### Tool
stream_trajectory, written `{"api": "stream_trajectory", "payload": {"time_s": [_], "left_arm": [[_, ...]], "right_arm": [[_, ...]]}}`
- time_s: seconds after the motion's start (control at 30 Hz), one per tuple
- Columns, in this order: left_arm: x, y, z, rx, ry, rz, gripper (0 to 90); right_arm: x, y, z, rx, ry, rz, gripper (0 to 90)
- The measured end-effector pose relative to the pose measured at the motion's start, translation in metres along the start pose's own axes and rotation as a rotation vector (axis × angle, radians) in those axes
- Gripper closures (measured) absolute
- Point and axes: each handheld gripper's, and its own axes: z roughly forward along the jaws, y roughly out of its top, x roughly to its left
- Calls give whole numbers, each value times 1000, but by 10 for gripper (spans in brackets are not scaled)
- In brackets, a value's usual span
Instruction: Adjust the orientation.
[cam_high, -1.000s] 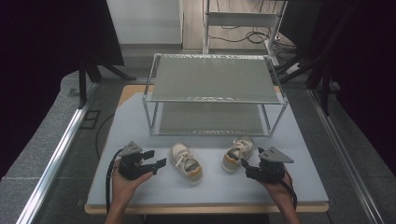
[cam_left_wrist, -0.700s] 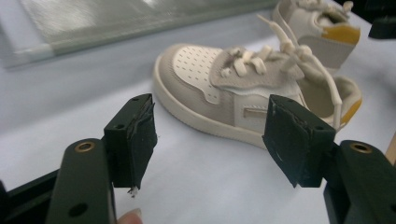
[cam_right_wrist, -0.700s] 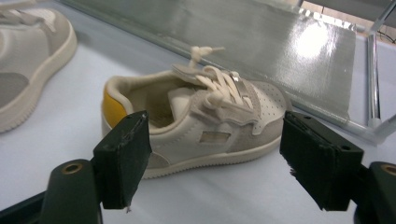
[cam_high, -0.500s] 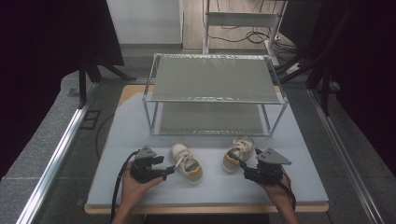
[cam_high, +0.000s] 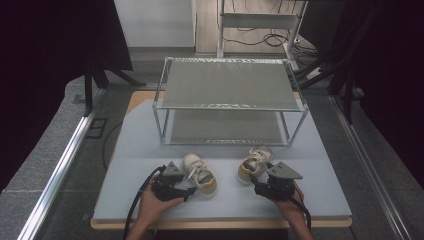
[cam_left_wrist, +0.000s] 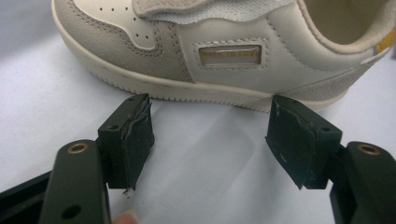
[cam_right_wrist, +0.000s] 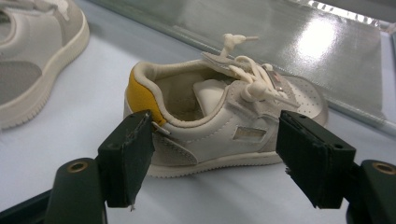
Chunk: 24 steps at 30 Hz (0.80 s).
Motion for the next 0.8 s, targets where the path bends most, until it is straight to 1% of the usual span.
{"api": "stream_trajectory", "payload": {"time_s": [0.1,0.17,0.23,0.3,0.37,0.43,0.5,0.57,0.6,0.63,0.7,0.73,0.8], "left_arm": [[0,0,0,-4,-1,2,305],[0,0,0,-4,1,3,304],[0,0,0,-4,2,2,304],[-1,0,0,-3,6,3,307],[-2,-1,0,-2,4,8,305],[-3,-1,1,-3,2,11,301],[-2,0,1,-3,-3,9,300],[-1,0,1,-6,-9,5,299],[-1,0,1,-6,-10,5,297],[-1,0,1,-5,-9,5,297],[-1,0,0,-6,-6,5,297],[-1,0,0,-7,-5,3,297],[0,0,-2,-11,-2,3,298]], "right_arm": [[-1,-3,2,-17,18,50,278],[-2,-6,3,-33,32,91,278],[-3,-8,5,-37,50,131,277],[-4,-9,5,-35,61,159,276],[-3,-9,5,-35,56,165,281],[-1,-8,4,-34,44,143,307],[2,-5,2,-32,51,103,401],[6,-2,1,-31,64,72,423],[9,0,2,-42,71,54,438],[11,1,2,-49,79,40,432],[15,4,2,-53,61,10,435],[15,4,1,-59,61,4,445],[14,5,-1,-76,85,12,465]]}}
